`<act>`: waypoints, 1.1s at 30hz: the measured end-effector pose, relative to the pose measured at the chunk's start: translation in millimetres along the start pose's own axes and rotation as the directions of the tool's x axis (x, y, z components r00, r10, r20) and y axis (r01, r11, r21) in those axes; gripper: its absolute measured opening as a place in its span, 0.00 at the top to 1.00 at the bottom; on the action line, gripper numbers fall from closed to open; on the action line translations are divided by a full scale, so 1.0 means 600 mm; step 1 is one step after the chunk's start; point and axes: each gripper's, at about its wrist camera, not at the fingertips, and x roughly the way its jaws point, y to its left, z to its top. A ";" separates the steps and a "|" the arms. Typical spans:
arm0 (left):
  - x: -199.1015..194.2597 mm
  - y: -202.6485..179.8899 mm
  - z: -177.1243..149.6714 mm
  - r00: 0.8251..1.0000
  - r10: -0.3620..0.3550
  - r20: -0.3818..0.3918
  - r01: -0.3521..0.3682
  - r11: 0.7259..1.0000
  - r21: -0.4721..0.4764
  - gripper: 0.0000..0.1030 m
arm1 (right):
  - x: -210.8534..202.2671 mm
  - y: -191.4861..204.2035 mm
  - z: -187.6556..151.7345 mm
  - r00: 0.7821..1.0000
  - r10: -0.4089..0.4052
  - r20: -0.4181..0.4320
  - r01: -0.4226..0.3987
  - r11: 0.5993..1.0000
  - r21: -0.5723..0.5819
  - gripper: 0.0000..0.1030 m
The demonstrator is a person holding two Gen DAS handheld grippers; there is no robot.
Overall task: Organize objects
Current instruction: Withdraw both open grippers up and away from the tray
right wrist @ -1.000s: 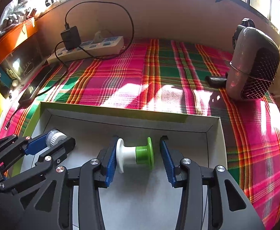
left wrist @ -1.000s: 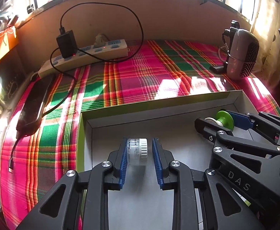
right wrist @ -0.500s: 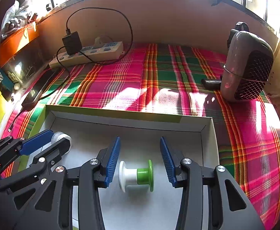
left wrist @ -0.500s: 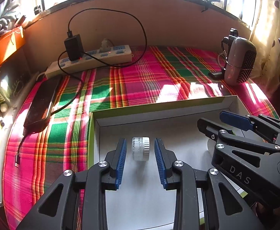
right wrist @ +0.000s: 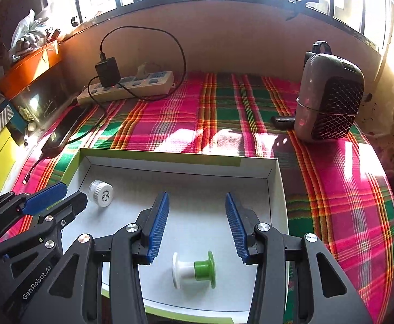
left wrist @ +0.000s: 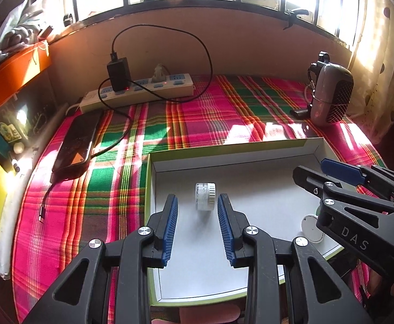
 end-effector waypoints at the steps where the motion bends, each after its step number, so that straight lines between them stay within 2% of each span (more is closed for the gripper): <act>1: -0.003 0.000 -0.002 1.000 0.001 0.001 -0.001 1.000 -0.001 0.72 | -0.004 0.000 -0.002 1.000 0.002 0.001 -0.002 1.000 0.002 0.56; 17: -0.068 0.013 -0.051 0.999 0.018 0.040 -0.017 1.000 -0.024 0.72 | -0.077 0.002 -0.057 0.999 0.019 0.040 -0.019 1.000 0.004 0.56; 33: -0.108 0.074 -0.103 0.999 0.015 0.047 -0.010 0.994 -0.105 0.72 | -0.124 0.006 -0.123 0.997 0.034 0.065 -0.033 0.999 -0.011 0.56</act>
